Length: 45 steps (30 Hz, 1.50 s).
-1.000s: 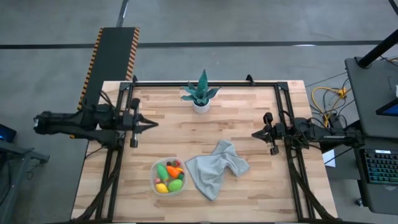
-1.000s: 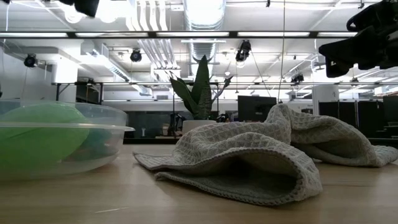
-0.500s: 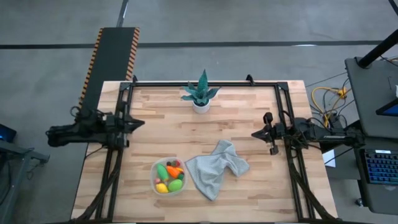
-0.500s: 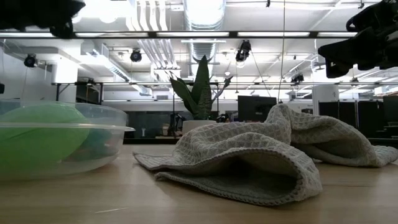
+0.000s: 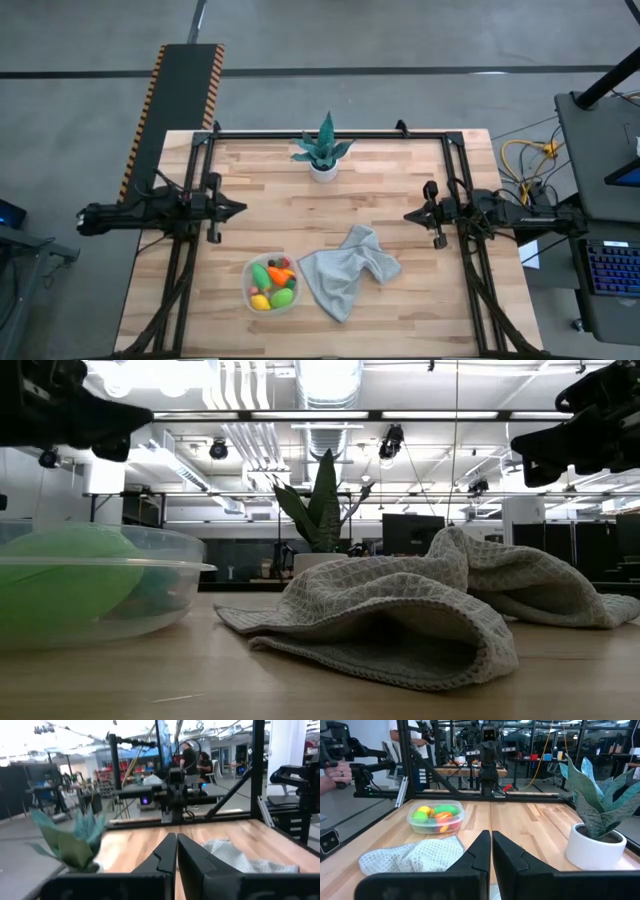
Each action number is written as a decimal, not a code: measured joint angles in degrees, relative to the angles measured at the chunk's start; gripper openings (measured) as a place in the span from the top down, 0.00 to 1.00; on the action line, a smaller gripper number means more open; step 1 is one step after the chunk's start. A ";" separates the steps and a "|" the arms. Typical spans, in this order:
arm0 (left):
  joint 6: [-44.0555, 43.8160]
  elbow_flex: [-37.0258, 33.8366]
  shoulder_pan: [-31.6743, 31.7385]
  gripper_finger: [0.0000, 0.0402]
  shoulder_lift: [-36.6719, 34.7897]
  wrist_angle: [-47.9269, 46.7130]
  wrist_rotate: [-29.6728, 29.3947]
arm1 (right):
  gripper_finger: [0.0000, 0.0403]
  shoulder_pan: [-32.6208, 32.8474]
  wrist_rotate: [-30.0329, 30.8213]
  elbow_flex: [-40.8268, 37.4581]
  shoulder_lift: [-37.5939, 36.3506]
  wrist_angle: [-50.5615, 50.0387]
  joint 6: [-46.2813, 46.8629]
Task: Pick and placing Produce into tupperware
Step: Return to Home Position
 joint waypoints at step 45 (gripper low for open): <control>-7.04 -6.09 0.00 1.00 1.09 1.18 0.38 | 0.98 0.01 3.08 0.00 0.04 -1.05 -0.08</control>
